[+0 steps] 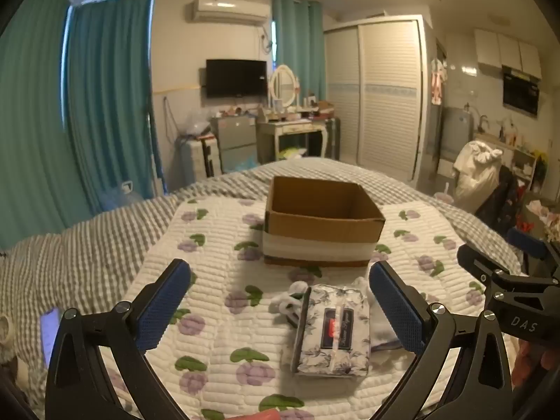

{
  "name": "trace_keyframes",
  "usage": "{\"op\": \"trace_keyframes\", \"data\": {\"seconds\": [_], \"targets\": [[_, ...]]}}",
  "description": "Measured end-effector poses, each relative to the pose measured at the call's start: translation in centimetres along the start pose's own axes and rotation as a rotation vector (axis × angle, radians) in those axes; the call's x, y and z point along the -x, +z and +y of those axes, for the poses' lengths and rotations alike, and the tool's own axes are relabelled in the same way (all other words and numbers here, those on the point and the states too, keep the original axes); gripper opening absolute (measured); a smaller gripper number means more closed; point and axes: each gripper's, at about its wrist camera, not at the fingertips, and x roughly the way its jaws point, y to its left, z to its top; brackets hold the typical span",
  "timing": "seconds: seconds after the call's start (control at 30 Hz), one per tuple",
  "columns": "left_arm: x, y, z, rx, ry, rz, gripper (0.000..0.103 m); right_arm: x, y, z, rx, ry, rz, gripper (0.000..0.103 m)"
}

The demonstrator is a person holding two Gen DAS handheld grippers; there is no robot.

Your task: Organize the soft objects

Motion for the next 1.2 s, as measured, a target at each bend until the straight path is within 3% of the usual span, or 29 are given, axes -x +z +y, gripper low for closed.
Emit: {"op": "trace_keyframes", "data": {"seconds": [1.2], "targets": [[-0.07, -0.29, -0.25, -0.007, 0.005, 0.006, 0.103, -0.31, -0.12, 0.22, 0.004, -0.001, 0.015, 0.103]]}}
